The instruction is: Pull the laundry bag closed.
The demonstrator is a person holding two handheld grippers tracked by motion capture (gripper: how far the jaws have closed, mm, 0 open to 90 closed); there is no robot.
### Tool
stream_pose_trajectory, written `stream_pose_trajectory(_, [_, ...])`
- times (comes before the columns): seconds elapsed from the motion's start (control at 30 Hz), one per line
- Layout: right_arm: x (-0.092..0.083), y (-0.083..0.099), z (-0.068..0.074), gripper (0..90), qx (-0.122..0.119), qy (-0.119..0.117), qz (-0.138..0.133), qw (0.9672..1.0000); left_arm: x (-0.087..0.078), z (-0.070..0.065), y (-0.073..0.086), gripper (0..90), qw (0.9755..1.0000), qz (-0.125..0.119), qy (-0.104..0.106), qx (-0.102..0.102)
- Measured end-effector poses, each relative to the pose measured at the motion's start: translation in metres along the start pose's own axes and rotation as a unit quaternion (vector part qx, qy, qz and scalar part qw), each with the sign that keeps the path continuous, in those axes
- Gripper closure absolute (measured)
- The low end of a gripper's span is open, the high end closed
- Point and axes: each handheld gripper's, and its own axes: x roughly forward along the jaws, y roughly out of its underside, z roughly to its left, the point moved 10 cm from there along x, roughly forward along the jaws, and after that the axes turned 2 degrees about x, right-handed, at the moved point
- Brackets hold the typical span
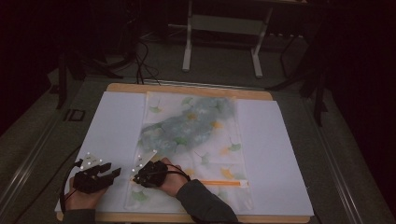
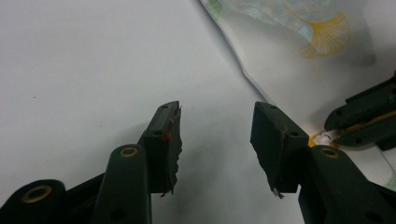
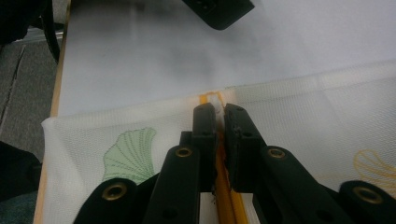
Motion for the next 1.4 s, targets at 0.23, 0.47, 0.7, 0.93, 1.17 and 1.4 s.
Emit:
stream_pose_trajectory(0.23, [-0.003, -0.001, 0.001, 83.5, -0.004, 0.003, -0.001, 1.0000, -0.007, -0.010, 0.003, 52.5, 0.9998, 0.005, 0.020, 0.005])
stream_pose_trajectory(0.47, [-0.005, -0.001, 0.001, 83.6, -0.007, 0.007, -0.001, 1.0000, -0.006, -0.022, 0.006, 52.6, 0.9991, 0.018, 0.038, 0.009])
stream_pose_trajectory(0.7, [-0.008, -0.001, 0.001, 83.6, -0.010, 0.010, -0.003, 0.9999, -0.007, -0.038, 0.008, 54.3, 0.9969, 0.029, 0.071, 0.015])
stream_pose_trajectory(0.93, [-0.010, -0.001, 0.001, 83.6, -0.012, 0.010, -0.005, 0.9999, -0.002, -0.052, 0.009, 54.6, 0.9934, 0.044, 0.104, 0.020])
stream_pose_trajectory(1.17, [-0.013, -0.002, 0.001, 83.8, -0.019, 0.015, -0.007, 0.9997, 0.005, -0.058, 0.012, 56.2, 0.9912, 0.060, 0.115, 0.025])
stream_pose_trajectory(1.4, [-0.021, -0.005, 0.001, 83.8, -0.027, 0.020, -0.012, 0.9994, 0.010, -0.065, 0.009, 60.5, 0.9888, 0.066, 0.131, 0.029])
